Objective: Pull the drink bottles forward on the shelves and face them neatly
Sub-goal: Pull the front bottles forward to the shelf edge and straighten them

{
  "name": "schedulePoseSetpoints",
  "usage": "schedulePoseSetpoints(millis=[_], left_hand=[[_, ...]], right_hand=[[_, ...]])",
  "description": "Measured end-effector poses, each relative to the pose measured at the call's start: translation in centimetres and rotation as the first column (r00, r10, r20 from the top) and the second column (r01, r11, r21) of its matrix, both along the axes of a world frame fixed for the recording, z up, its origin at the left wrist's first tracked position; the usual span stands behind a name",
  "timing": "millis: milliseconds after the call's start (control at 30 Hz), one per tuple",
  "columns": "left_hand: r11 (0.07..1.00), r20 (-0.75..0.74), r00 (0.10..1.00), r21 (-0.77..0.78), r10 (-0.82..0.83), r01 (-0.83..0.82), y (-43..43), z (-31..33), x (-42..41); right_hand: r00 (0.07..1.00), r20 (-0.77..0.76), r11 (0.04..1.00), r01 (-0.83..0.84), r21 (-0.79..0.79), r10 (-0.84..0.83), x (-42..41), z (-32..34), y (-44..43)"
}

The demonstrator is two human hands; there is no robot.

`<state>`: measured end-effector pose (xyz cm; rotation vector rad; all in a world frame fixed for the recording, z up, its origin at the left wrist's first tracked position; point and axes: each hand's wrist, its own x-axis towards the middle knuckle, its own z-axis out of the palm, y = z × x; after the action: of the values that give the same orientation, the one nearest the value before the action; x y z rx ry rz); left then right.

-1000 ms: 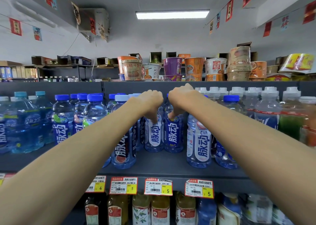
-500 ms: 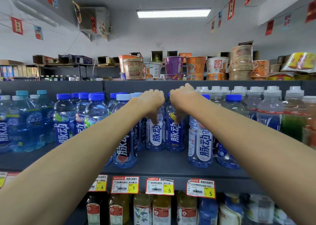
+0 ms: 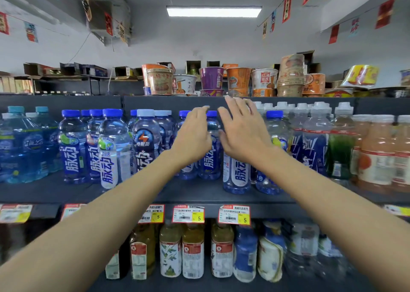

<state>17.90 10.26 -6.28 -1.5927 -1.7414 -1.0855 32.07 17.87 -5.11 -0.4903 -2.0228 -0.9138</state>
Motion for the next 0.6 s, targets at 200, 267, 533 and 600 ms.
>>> schedulePoseSetpoints(millis=[200, 267, 533, 600], left_hand=[[0.978, 0.303, 0.931, 0.024, -0.203, 0.206, 1.1, -7.0, 4.2], [0.980, 0.381, 0.907, -0.011, -0.180, 0.199, 1.5, -8.2, 4.9], [0.984, 0.463, 0.883, -0.107, -0.074, 0.139, 1.5, -9.1, 6.4], [0.985, 0.462, 0.885, -0.117, -0.062, 0.130, 1.3, -9.0, 6.7]], right_hand=[[0.892, -0.441, 0.938, -0.228, -0.261, 0.095, 5.5, -8.4, 1.8], [0.883, -0.468, 0.919, -0.205, -0.335, 0.027, 5.9, -9.5, 2.0], [0.815, -0.565, 0.600, -0.392, -0.697, -0.124, 7.5, -10.5, 3.7], [0.826, -0.557, 0.570, -0.415, -0.709, -0.092, 7.7, -10.5, 3.8]])
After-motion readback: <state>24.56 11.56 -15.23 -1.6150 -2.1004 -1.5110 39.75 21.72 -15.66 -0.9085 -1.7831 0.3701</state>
